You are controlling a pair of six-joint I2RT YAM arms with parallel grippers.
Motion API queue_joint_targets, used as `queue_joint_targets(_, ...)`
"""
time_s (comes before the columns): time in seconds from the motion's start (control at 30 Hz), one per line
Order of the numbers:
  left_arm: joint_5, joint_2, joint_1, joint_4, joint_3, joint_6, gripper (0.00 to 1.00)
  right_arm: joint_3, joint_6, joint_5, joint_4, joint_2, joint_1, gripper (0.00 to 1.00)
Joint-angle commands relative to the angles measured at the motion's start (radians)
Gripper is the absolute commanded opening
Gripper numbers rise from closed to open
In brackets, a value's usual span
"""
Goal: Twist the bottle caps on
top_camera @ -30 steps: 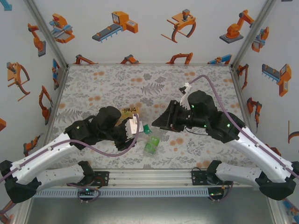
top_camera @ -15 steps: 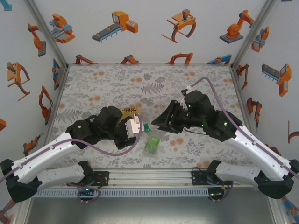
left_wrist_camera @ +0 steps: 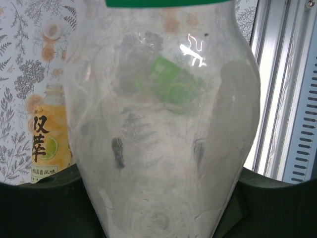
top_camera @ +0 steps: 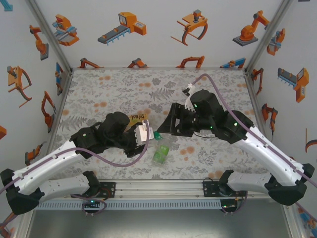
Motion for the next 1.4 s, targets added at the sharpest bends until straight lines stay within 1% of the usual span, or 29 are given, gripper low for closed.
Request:
queue_joint_targets(0.0,0.009,-0.011,-0.002,0.013,0.04,0.003,0.0,0.053,-0.083,-0.032,-0.001,0.005,0.004,0.62)
queue_joint_targets(0.07,-0.014,-0.005,-0.001,0.004,0.05,-0.005,0.0,0.062,-0.067,-0.057,-0.007,0.026,0.004,0.6)
queue_joint_targets(0.17,-0.013,-0.001,-0.002,0.001,0.057,-0.005,0.0,0.065,-0.034,-0.084,-0.004,0.047,0.004,0.56)
queue_joint_targets(0.33,-0.03,0.005,-0.002,0.003,0.063,-0.015,0.0,0.053,0.016,-0.098,0.019,0.052,0.004,0.49)
queue_joint_targets(0.47,-0.029,0.004,-0.002,0.012,0.057,-0.017,0.0,0.036,0.036,-0.087,0.041,0.041,0.004,0.4)
queue_joint_targets(0.5,-0.029,0.003,-0.001,0.015,0.057,-0.016,0.04,0.033,0.037,-0.084,0.044,0.039,0.004,0.39)
queue_joint_targets(0.57,-0.032,0.001,-0.002,0.021,0.055,-0.018,0.27,0.03,0.034,-0.072,0.043,0.033,0.004,0.35)
queue_joint_targets(0.63,-0.036,-0.002,-0.002,0.027,0.051,-0.019,0.45,0.029,0.024,-0.059,0.041,0.029,0.003,0.33)
queue_joint_targets(0.77,-0.045,-0.015,-0.002,0.04,0.044,-0.021,0.68,0.034,-0.013,-0.014,-0.003,0.029,-0.009,0.3)
queue_joint_targets(0.83,-0.047,-0.025,-0.002,0.042,0.039,-0.022,0.7,0.048,-0.039,0.004,-0.046,0.037,-0.024,0.29)
queue_joint_targets(1.03,-0.062,-0.053,-0.002,0.038,0.026,-0.033,0.72,0.155,-0.182,0.068,-0.22,0.1,-0.096,0.27)
queue_joint_targets(1.2,-0.078,-0.071,-0.002,0.035,0.012,-0.052,0.72,0.277,-0.341,0.105,-0.363,0.206,-0.212,0.25)
queue_joint_targets(1.37,-0.124,-0.084,-0.001,0.042,0.002,-0.111,0.72,0.427,-0.529,0.199,-0.442,0.358,-0.32,0.23)
